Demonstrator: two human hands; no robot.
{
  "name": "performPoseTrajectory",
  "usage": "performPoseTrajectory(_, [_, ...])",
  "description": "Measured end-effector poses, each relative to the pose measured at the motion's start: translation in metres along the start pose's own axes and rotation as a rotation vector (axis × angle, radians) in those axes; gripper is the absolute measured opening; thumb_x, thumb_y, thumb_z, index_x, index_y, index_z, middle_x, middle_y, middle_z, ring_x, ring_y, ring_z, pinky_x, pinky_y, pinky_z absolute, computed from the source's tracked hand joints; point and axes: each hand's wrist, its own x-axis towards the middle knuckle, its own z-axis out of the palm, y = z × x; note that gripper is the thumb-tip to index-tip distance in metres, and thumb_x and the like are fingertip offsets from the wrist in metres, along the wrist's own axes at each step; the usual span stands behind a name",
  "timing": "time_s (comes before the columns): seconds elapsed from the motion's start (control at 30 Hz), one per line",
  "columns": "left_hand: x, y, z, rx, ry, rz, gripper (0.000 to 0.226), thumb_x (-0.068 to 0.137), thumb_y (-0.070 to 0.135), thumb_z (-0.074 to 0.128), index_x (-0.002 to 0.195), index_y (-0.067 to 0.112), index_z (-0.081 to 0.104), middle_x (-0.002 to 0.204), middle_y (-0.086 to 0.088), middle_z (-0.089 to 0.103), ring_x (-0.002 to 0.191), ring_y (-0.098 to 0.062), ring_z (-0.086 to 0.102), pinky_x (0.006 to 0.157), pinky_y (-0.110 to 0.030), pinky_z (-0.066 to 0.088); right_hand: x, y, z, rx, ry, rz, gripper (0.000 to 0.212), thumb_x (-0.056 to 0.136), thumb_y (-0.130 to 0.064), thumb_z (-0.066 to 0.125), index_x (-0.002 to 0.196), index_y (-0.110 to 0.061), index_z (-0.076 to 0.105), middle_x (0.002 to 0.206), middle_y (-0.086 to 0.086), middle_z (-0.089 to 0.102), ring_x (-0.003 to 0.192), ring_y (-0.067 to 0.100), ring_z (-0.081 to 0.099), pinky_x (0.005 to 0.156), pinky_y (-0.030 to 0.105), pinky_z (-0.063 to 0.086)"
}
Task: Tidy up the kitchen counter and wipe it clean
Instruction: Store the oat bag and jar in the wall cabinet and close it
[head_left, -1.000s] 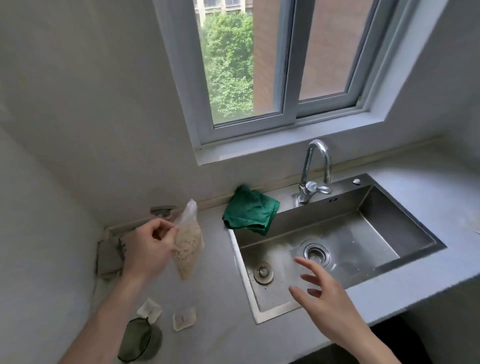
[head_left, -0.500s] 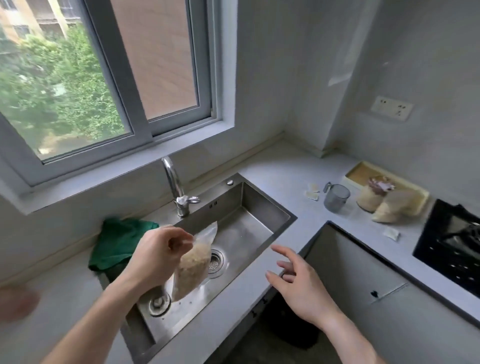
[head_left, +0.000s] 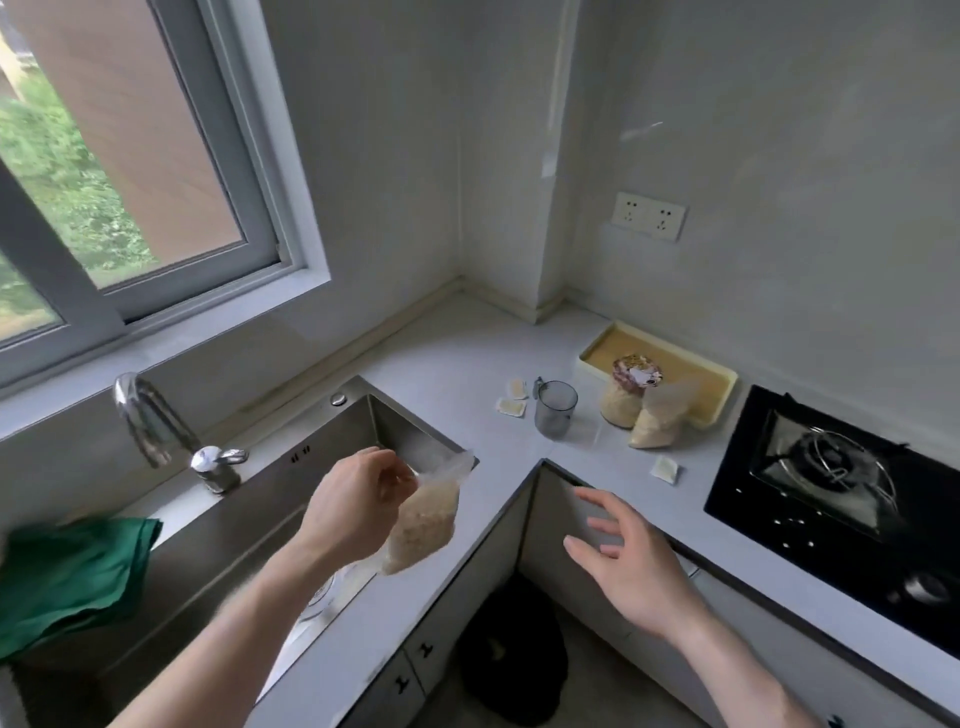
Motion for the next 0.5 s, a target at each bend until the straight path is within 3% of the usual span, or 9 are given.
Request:
performPoseTrajectory(0.2, [0.057,0.047,0.036,-0.007,-0.155,0.055,0.021,0.089,0.024,0.067,0.069,0.030,0.062,0.073,0.013,0.066,0.066,-0.003,0.059,0.061,-0.026,0.050,0.033,0.023,-0.040,0.036,0.069,0.068,0.048,0.094,-0.035,0.070,0.134,-0.052,0.049,0.128,-0.023,0.052,0.120,-0.008,0.050,0.091,0.014,0.043])
performPoseTrajectory(0.37, [0.104,0.070,0.071,-0.020,-0.283,0.155,0.013,0.089,0.026,0.065,0.078,0.028,0.070,0.080,0.013,0.069,0.076,-0.003,0.063,0.070,-0.030,0.056,0.057,0.037,-0.058,0.025,0.132,0.152,0.049,0.094,-0.038,0.068,0.134,-0.054,0.047,0.123,-0.021,0.050,0.123,0.001,0.052,0.096,0.023,0.044])
performPoseTrajectory(0.43, [0.128,0.082,0.088,-0.013,-0.350,0.196,0.015,0.090,0.025,0.061,0.078,0.029,0.069,0.083,0.013,0.068,0.078,-0.004,0.062,0.070,-0.028,0.055,0.067,0.039,-0.067,0.027,0.170,0.186,0.048,0.094,-0.036,0.068,0.135,-0.052,0.047,0.124,-0.018,0.050,0.122,0.002,0.052,0.091,0.019,0.043])
performPoseTrajectory(0.5, [0.153,0.099,0.104,-0.002,-0.395,0.244,0.019,0.089,0.023,0.060,0.072,0.032,0.064,0.083,0.013,0.067,0.076,-0.004,0.060,0.066,-0.026,0.051,0.079,0.044,-0.079,0.014,0.204,0.199,0.049,0.094,-0.035,0.068,0.135,-0.051,0.047,0.129,-0.016,0.050,0.124,0.000,0.051,0.095,0.021,0.043])
